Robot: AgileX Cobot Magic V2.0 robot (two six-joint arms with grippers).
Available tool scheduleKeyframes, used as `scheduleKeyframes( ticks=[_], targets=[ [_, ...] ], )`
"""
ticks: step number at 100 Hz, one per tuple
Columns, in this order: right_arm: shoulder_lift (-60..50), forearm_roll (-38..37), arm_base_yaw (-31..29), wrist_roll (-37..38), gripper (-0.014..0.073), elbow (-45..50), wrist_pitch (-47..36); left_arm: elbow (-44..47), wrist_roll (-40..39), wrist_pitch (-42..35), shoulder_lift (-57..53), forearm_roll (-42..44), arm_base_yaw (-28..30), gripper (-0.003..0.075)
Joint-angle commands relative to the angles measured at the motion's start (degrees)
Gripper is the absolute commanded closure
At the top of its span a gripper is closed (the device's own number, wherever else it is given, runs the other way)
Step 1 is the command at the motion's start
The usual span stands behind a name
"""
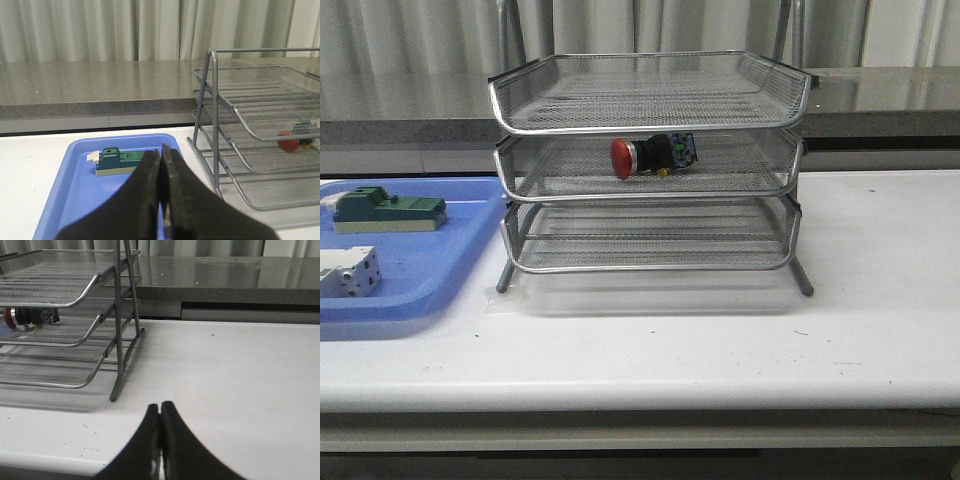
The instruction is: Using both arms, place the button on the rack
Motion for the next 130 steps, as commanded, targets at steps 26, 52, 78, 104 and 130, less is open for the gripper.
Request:
scheduleKeyframes(
  ticks=[26,52,78,104,130],
  targets=[
    [-1.0,-0.82,-0.38,0.02,0.0652,0.1,-4.97,-1.62,-0.36,-3.53,0.54,-0.82,0.22,0.0741],
    [-1.0,-0.82,-0.38,0.02,0.0652,0.1,-4.97,-1.62,-0.36,-3.53,0.54,2.44,0.22,0.0741],
    [-1.0,-0.82,-0.38,0.02,0.0652,0.1,-4.97,-1.62,-28.44,-3.63,0.54,33.39,0.22,0.0741],
    [-1.0,-0.82,-0.38,0.02,0.0652,0.1,-4.97,1.23,-36.6,-7.45,-2.16,43.54,0.22,0.0741],
    [-1.0,-0.82,-0.38,0.02,0.0652,0.1,-4.97,10.74,-37.93,-12.87,-7.59,43.54,0.22,0.0741]
  ],
)
